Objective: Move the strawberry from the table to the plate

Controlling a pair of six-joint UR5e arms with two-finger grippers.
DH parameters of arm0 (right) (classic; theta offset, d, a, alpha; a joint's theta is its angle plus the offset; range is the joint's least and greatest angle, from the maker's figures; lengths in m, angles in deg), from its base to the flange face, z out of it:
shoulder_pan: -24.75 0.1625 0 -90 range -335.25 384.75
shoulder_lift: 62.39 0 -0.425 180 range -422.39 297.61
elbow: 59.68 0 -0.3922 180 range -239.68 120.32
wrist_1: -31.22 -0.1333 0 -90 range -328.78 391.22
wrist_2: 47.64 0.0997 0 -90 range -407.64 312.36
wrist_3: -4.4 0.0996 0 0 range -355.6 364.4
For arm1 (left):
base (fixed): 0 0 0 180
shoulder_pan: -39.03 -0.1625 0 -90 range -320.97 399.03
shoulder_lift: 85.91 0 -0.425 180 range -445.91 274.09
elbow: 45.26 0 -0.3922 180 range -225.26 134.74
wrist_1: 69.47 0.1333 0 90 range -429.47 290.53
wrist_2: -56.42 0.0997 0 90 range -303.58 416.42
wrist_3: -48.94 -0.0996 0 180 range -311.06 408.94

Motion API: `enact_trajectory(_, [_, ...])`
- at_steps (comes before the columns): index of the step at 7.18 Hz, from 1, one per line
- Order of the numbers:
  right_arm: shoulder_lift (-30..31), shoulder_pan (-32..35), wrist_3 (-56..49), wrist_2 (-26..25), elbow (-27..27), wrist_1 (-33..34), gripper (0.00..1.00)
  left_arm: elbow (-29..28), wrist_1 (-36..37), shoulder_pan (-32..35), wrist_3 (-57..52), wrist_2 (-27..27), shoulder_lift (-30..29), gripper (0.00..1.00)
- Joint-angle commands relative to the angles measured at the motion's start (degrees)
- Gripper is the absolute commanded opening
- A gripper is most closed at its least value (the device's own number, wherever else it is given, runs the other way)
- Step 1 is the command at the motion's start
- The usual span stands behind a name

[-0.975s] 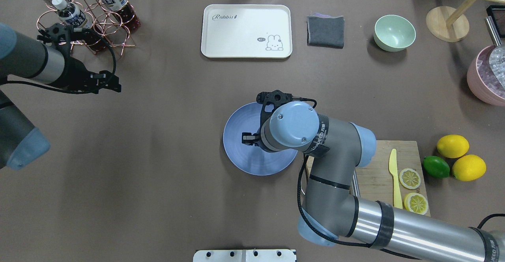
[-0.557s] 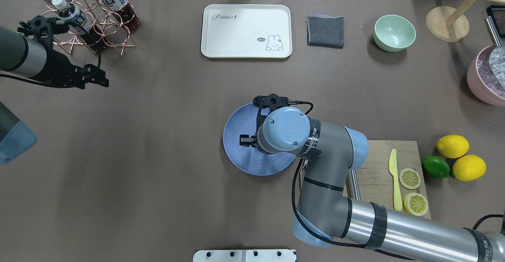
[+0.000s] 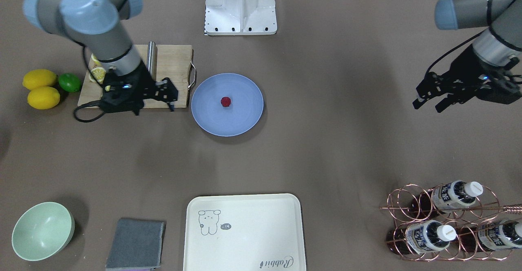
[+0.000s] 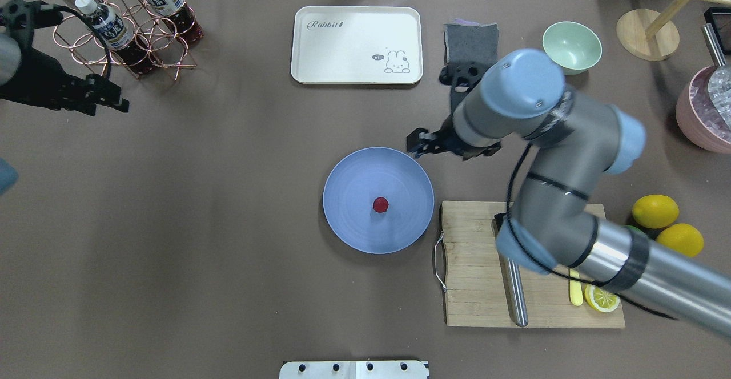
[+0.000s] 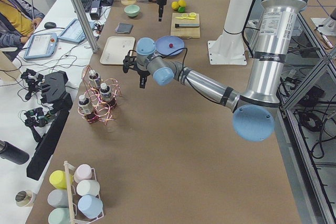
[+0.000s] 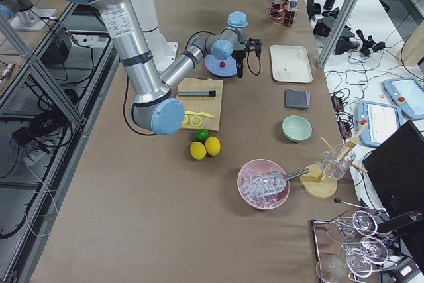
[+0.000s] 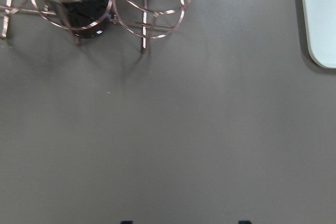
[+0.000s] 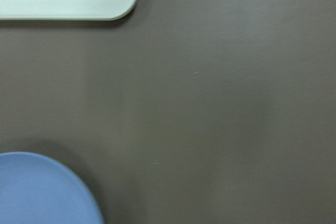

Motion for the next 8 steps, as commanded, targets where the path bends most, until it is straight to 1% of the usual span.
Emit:
enact_trajectory(1, [13.2,18.0,-27.8,10.6,0.1,0.2,1.0,-0.3,4.2,8.8,-17.4,-2.7,5.8,0.75])
enact_trajectory(2, [17.1,25.6,-41.1,13.0,-2.6,0.4,1.0,-0.6,7.7,12.2,-24.7,-3.6,6.6,0.75])
enact_trajectory(3, [18.9,30.4,-49.6,14.6,-5.7,0.4,1.0,-1.1,9.4,15.0,-30.1,-4.3,7.8,0.75])
enact_trajectory(4, [19.4,34.3,-55.8,15.4,-9.5,0.4,1.0,-2.6,9.9,16.5,-33.2,-5.0,7.9,0.75])
enact_trajectory(5, [19.2,37.3,-61.0,15.6,-12.8,0.4,1.0,-3.4,9.9,17.7,-34.9,-6.5,7.9,0.76])
enact_trajectory(6, [19.2,39.2,-63.3,15.5,-14.6,0.3,1.0,-3.6,9.9,18.4,-35.2,-6.5,8.2,0.76])
enact_trajectory(7, [19.2,41.4,-67.3,15.6,-16.1,0.4,1.0,-3.3,9.8,18.7,-37.6,-6.5,10.9,0.76])
enact_trajectory(8, [19.3,42.7,-68.5,15.8,-16.7,0.8,1.0,-2.7,9.8,19.3,-38.1,-6.5,11.3,0.76])
